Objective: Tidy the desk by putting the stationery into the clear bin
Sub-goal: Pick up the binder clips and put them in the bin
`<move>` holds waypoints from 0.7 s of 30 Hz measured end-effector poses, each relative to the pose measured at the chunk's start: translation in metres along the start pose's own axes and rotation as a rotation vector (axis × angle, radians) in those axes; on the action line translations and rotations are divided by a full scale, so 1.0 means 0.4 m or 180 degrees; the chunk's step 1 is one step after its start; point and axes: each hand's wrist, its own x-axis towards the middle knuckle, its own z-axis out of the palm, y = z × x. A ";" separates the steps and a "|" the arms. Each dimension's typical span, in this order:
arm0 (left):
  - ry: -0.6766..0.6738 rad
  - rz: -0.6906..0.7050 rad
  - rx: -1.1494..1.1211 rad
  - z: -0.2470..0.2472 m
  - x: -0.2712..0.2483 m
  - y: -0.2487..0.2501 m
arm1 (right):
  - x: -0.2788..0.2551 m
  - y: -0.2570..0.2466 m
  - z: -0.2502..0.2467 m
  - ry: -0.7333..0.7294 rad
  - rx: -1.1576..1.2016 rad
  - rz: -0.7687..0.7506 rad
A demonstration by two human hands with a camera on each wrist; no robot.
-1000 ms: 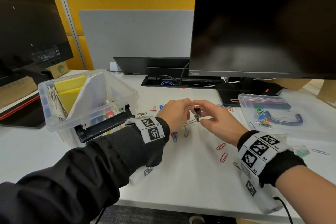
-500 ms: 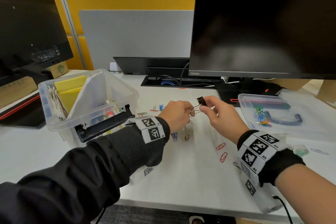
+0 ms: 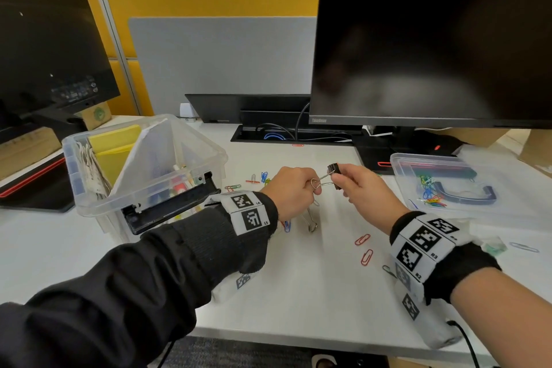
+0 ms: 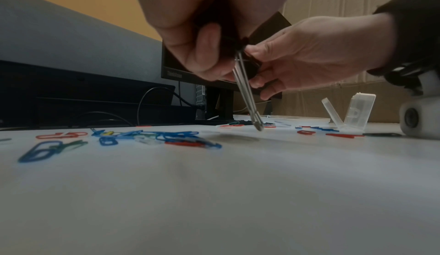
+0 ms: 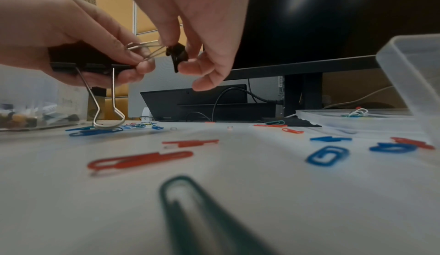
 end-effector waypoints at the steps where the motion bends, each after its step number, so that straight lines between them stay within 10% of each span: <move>1: 0.0051 0.0000 -0.0023 0.000 0.000 -0.001 | -0.001 0.001 -0.001 0.0001 0.0079 0.0022; 21: 0.0012 -0.0238 -0.0094 -0.002 -0.007 0.002 | -0.003 0.012 -0.015 0.0986 0.0422 -0.0154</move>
